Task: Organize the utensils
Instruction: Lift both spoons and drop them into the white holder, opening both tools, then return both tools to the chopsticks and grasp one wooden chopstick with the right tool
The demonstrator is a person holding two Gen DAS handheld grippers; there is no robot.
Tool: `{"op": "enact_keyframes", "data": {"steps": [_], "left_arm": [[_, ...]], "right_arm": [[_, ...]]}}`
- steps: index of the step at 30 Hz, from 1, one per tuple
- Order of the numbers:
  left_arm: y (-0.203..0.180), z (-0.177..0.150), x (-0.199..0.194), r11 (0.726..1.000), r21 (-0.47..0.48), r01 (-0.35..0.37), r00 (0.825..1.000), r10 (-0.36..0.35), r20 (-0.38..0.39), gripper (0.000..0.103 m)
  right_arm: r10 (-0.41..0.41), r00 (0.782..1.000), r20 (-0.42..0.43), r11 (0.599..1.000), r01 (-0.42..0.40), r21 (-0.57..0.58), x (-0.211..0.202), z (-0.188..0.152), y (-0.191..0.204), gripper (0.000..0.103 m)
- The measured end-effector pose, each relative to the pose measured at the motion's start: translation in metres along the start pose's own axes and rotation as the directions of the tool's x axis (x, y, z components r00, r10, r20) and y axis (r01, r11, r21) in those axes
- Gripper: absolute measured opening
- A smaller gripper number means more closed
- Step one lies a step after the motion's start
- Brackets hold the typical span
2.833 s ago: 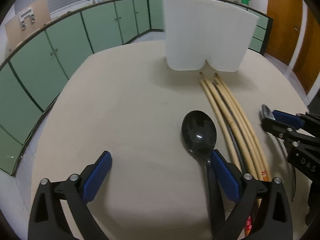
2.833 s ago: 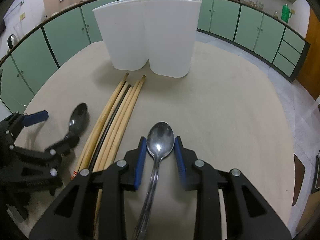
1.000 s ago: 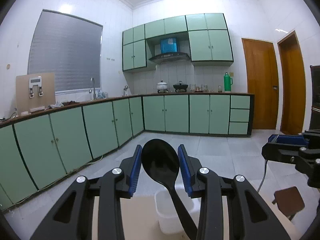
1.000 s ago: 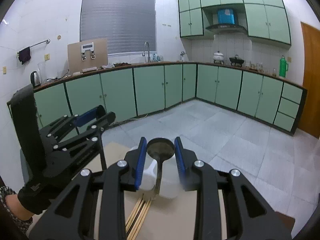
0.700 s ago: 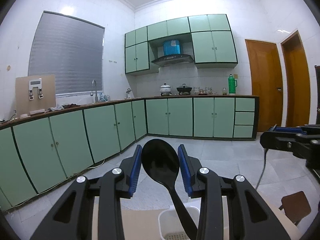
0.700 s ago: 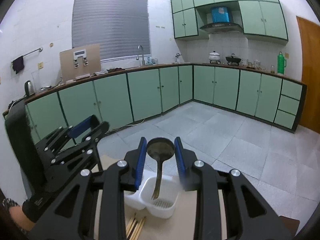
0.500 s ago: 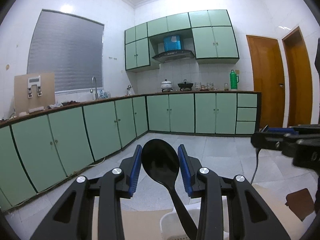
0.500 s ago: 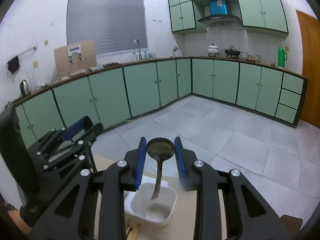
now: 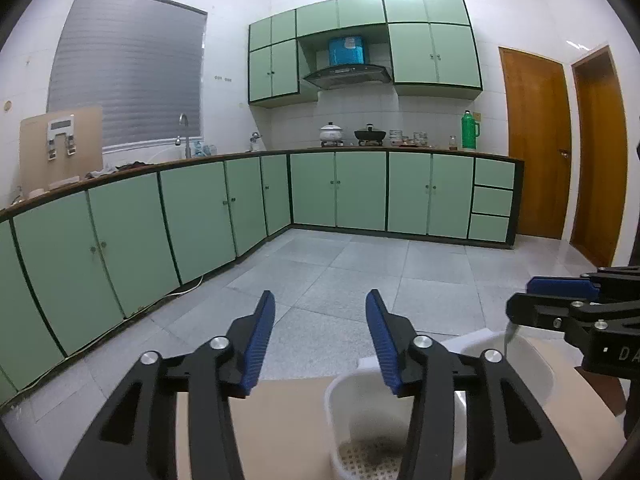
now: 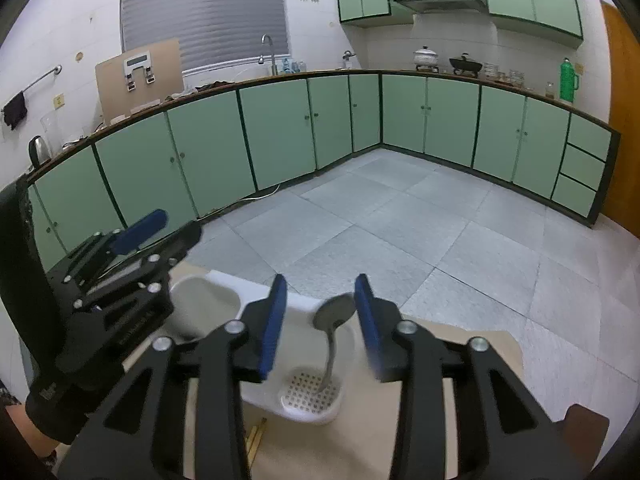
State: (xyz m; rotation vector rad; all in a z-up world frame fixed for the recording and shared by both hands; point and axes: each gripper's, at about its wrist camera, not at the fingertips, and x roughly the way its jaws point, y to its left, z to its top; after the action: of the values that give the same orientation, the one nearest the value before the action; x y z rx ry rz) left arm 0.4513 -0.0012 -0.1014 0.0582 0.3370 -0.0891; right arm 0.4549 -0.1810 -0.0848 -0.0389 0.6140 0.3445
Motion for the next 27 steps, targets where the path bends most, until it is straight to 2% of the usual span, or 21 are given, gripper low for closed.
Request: {"op": "enact_keyframes", "data": {"steps": [3,5,6,9,10,14,16,20,27], "left_arm": [[0.003,0.002,-0.017,1.0,-0.004,-0.005,1.0,0.005,0.001,0.055],[0.005,0.003,-0.036,1.0,-0.017,-0.004,1.0,0.004,0.0,0.06],[0.006,0.002,-0.044,1.0,-0.022,-0.003,1.0,0.003,0.002,0.065],[0.005,-0.006,-0.075,0.999,-0.032,0.003,1.0,-0.003,-0.018,0.072],[0.004,-0.012,-0.085,0.999,-0.034,0.004,0.999,-0.005,-0.038,0.073],[0.001,-0.039,-0.116,0.999,-0.037,0.013,0.99,-0.019,-0.142,0.078],[0.0,-0.057,-0.131,0.999,-0.038,0.013,0.98,-0.02,-0.2,0.079],[0.002,-0.093,-0.159,0.999,-0.046,0.004,0.952,-0.018,-0.306,0.08],[-0.001,-0.136,-0.192,0.999,-0.05,-0.015,0.917,-0.006,-0.398,0.08]], "right_arm": [[-0.017,1.0,0.011,1.0,0.017,-0.006,-0.013,-0.005,0.003,0.048],[-0.034,0.999,0.025,0.999,0.035,-0.014,-0.028,-0.011,0.008,0.059],[-0.038,0.999,0.031,0.999,0.038,-0.014,-0.035,-0.014,0.01,0.061],[-0.068,0.997,0.032,0.997,0.069,-0.018,-0.054,-0.027,0.017,0.07],[-0.086,0.996,0.02,0.996,0.086,-0.019,-0.061,-0.036,0.021,0.075],[-0.123,0.992,-0.035,0.992,0.122,-0.027,-0.082,-0.075,0.039,0.084],[-0.144,0.986,-0.081,0.989,0.141,-0.033,-0.091,-0.1,0.05,0.085],[-0.135,0.977,-0.168,0.991,0.136,-0.006,-0.105,-0.136,0.059,0.085],[-0.125,0.968,-0.219,0.991,0.134,0.023,-0.125,-0.179,0.072,0.084]]}}
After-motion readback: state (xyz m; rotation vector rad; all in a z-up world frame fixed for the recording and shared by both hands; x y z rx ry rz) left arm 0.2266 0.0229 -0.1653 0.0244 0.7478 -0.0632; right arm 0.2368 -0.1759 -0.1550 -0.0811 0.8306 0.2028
